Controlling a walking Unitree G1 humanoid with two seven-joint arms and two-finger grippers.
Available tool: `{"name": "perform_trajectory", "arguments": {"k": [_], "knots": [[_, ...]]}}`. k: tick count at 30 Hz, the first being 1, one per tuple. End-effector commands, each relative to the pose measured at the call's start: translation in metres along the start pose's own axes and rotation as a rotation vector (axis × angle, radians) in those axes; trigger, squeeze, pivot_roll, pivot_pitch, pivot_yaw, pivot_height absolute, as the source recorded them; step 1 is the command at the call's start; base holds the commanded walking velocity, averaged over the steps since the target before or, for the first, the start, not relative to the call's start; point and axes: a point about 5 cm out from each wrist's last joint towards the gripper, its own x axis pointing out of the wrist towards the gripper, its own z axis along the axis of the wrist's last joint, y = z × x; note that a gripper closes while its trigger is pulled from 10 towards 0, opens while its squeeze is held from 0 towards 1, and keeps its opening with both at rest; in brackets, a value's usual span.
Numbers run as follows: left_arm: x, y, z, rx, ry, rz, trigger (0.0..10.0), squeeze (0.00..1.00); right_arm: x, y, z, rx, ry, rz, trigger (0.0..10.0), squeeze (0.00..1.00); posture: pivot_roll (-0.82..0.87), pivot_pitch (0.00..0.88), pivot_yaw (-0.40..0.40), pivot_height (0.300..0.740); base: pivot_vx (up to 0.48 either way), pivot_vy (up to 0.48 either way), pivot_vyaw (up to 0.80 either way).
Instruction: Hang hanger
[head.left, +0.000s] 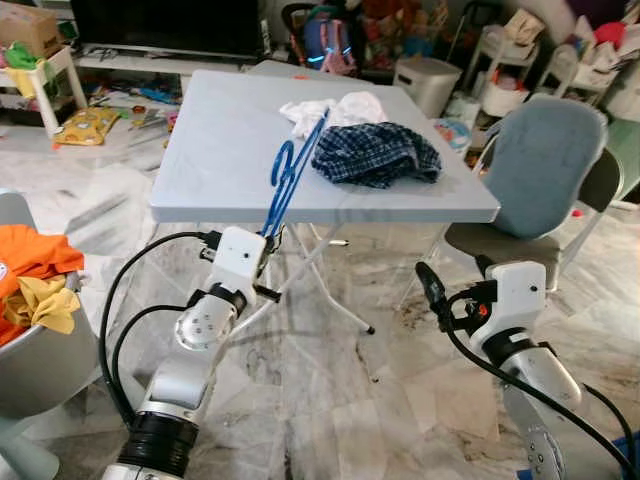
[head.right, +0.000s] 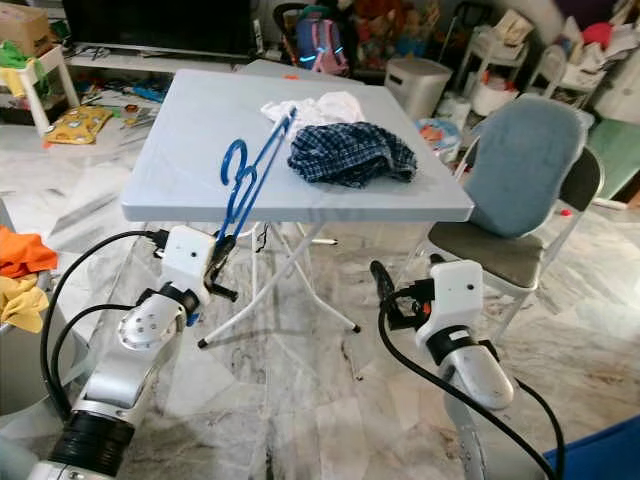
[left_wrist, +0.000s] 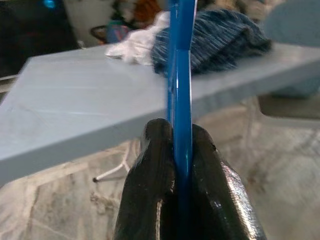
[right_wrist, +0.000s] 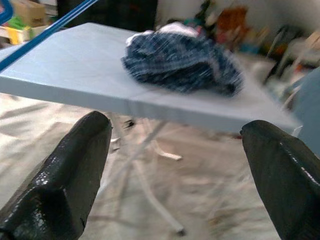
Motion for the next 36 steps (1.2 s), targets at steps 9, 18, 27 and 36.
{"name": "perform_trajectory", "arguments": {"k": [9,18,27,36], "knots": [[-0.007,-0.012,-0.042,0.085,0.287,-0.512,10.0,0.00,-0.010,-0.012,-0.014,-0.126,0.085,0.114,10.0,0.00,0.14,0.000,-0.122,0.740,0.000,0.000,0.00],[-0.019,-0.011,-0.044,0.211,0.308,-0.802,10.0,0.00,-0.025,-0.014,-0.028,-0.434,0.203,0.445,10.0,0.00,0.13,0.000,-0.117,0.740,0.000,0.000,0.00],[-0.025,-0.026,-0.038,0.231,0.244,-1.001,10.0,0.00,-0.027,-0.012,-0.028,-0.541,0.292,0.718,10.0,0.00,0.13,0.000,-0.112,0.740,0.000,0.000,0.00],[-0.031,-0.040,-0.040,0.320,0.207,-1.107,10.0,0.00,-0.024,-0.008,-0.032,-0.619,0.388,0.902,10.0,0.00,0.12,0.000,-0.098,0.740,0.000,0.000,0.00]]}}
